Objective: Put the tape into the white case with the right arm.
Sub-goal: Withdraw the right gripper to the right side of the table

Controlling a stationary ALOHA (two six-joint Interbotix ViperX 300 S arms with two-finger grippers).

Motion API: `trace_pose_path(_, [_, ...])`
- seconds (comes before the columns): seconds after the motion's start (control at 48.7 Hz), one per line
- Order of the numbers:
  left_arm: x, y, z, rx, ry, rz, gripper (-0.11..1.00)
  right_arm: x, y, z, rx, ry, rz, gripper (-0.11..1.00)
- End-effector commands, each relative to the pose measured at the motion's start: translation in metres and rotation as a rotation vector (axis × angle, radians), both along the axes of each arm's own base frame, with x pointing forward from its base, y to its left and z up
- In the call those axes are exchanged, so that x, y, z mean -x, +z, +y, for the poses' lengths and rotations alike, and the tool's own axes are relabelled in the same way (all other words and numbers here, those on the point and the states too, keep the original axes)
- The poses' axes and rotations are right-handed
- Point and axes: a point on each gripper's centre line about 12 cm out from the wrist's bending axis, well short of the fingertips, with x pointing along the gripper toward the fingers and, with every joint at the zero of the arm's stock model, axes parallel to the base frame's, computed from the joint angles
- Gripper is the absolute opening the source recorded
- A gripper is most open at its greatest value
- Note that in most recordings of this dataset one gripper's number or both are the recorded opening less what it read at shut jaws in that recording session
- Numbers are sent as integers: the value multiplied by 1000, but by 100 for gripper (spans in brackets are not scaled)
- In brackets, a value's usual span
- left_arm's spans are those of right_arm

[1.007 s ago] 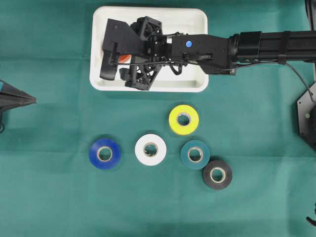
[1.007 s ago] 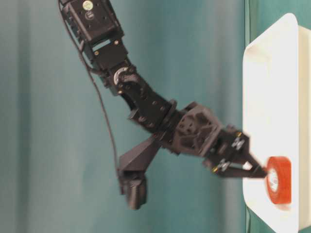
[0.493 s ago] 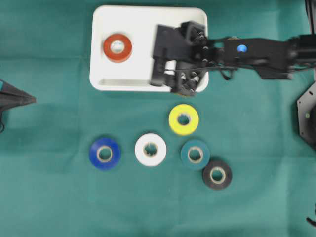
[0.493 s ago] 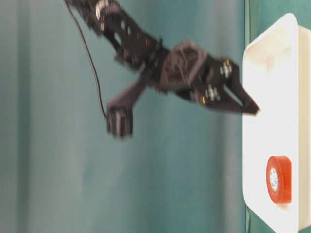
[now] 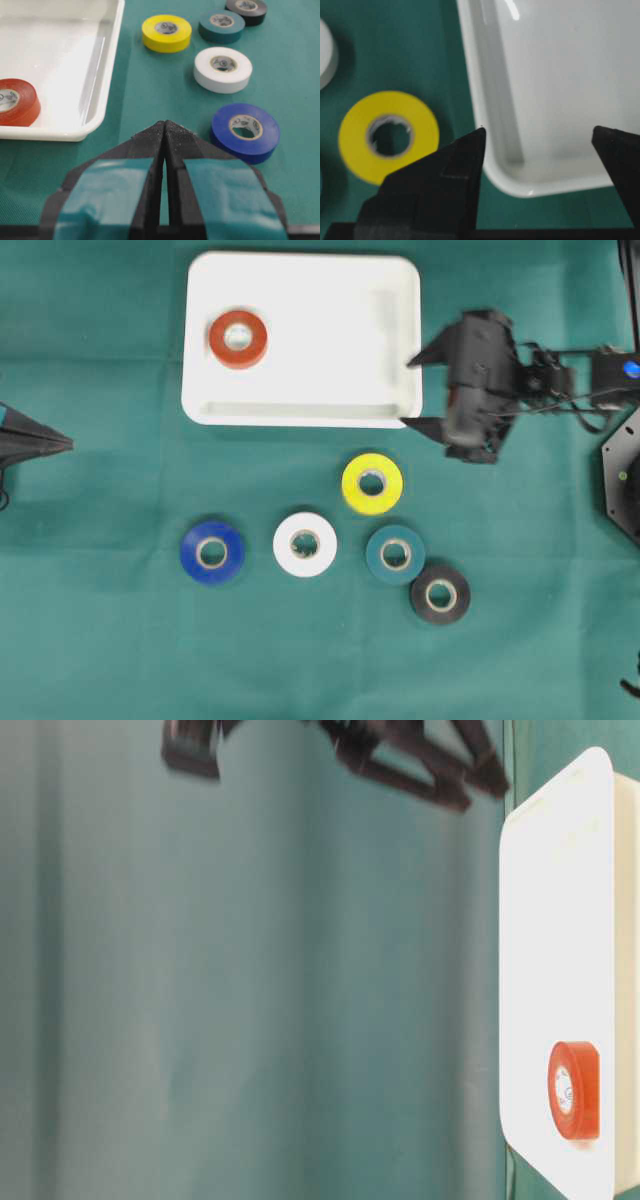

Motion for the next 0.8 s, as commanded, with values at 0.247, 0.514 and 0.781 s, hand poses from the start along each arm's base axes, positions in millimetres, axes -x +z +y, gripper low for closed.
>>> trace_pose_path(0.247, [-1,6,0,0,3,-17,0,47,2,12,5,18,-109,56])
trace_pose_path(0.514, [-1,6,1,0,5,-15,0,69,-5,17,3,18,-124,56])
trace_pose_path(0.781, [-2,6,1,-2,5,-17,0,70,-7,30,0,76,-128,56])
